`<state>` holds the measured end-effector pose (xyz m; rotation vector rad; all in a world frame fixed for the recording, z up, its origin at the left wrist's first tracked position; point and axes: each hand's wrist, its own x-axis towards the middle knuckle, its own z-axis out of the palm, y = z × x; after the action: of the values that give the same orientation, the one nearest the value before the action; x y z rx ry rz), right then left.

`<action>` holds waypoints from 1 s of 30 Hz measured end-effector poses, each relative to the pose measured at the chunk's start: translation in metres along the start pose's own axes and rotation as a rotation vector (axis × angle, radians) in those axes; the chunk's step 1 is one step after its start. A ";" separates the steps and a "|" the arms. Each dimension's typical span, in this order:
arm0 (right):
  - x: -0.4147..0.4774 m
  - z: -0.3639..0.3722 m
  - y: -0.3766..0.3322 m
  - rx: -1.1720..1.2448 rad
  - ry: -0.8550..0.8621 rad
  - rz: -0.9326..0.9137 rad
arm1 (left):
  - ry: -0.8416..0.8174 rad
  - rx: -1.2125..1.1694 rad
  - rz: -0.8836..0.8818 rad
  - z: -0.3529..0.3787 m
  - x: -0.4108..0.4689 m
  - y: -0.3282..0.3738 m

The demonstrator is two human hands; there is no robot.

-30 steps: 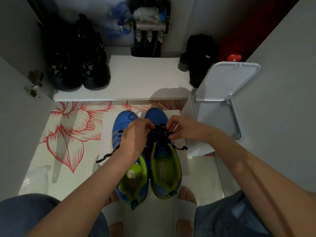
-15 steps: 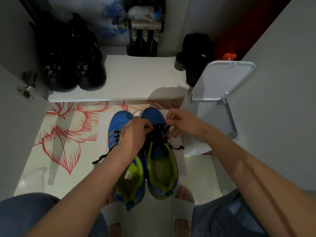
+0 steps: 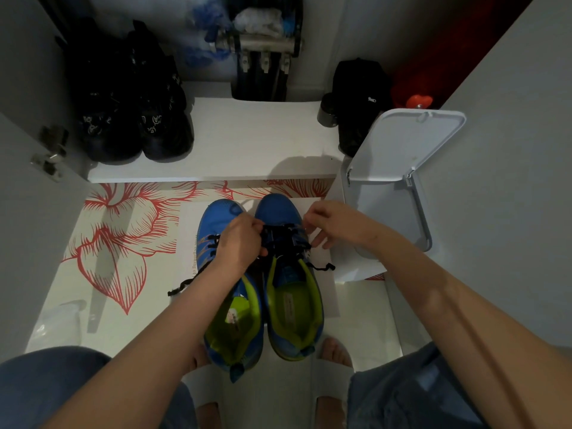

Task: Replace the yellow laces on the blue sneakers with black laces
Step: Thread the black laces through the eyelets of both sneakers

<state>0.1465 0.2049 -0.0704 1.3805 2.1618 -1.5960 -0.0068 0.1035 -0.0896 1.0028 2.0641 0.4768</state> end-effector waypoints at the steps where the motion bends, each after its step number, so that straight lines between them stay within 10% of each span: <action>1: 0.001 0.000 0.001 -0.017 0.014 -0.005 | -0.006 -0.006 -0.006 -0.001 0.001 -0.001; 15: 0.013 0.017 -0.008 -0.320 0.163 -0.288 | 0.056 -0.067 -0.078 -0.001 0.005 -0.004; 30: 0.020 0.021 -0.008 -0.208 0.212 -0.157 | 0.154 0.069 0.051 -0.002 0.001 -0.005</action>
<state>0.1207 0.1994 -0.0859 1.4014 2.5320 -1.2725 -0.0109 0.1013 -0.0915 1.0909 2.2088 0.5265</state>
